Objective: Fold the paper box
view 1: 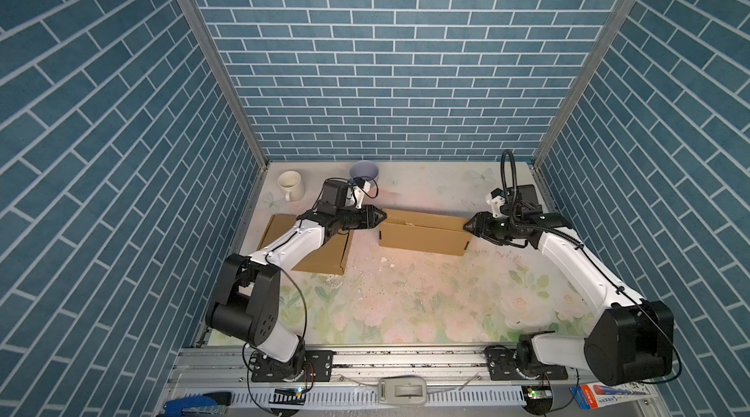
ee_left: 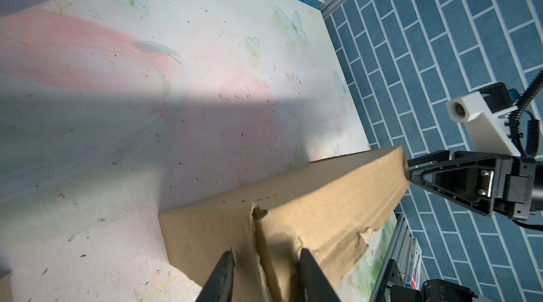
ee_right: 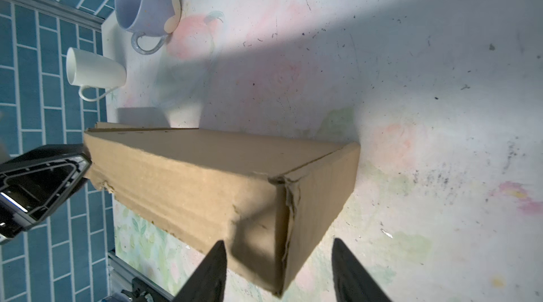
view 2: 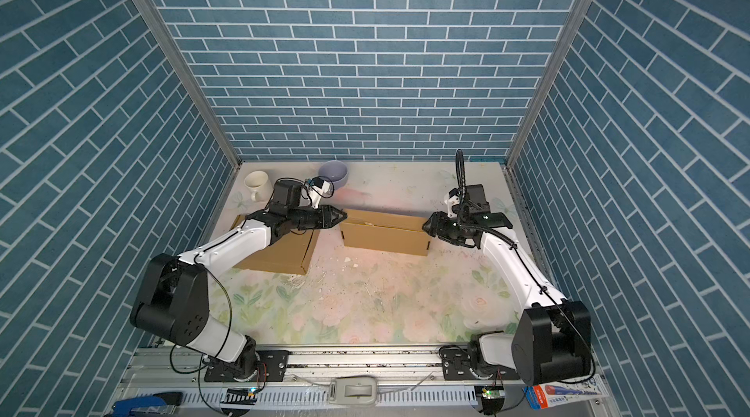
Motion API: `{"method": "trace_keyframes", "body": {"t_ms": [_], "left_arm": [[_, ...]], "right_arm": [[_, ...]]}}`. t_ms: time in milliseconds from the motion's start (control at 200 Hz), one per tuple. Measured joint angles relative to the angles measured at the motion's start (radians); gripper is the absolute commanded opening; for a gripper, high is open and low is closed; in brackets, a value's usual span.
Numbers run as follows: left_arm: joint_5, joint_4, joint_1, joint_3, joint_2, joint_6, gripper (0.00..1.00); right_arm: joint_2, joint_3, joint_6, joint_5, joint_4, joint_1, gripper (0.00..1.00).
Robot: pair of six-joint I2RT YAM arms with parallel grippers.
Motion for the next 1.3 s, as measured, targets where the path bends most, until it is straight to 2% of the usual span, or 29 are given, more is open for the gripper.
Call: {"method": "trace_keyframes", "body": {"t_ms": [70,280,560,675,850,1010,1150,1300], "left_arm": [[0.001,0.004,-0.001,0.000,0.000,-0.009,0.37],[0.003,0.051,-0.007,0.020,0.038,-0.056,0.37],[-0.023,0.055,-0.022,0.195,0.188,-0.107,0.36],[-0.040,0.055,-0.026,0.212,0.197,-0.105,0.37],[-0.059,0.137,-0.043,0.085,0.126,-0.086,0.45],[-0.045,0.204,-0.079,-0.099,0.015,-0.093,0.54],[-0.061,0.182,-0.092,-0.220,-0.063,-0.098,0.60],[-0.087,0.135,-0.092,-0.249,-0.135,-0.087,0.61]], "right_arm": [[0.011,0.000,0.006,-0.021,0.019,0.000,0.44],[0.038,0.000,0.032,-0.058,0.077,-0.011,0.44],[0.111,0.074,0.050,-0.093,0.106,-0.076,0.41],[0.120,0.116,0.049,-0.099,0.126,-0.087,0.40],[0.106,0.111,-0.005,-0.091,0.139,-0.082,0.48],[0.016,-0.024,-0.030,-0.082,0.141,-0.076,0.63],[-0.069,-0.107,-0.027,-0.109,0.118,-0.061,0.72],[-0.125,-0.117,-0.028,-0.129,0.076,-0.058,0.75]]}}
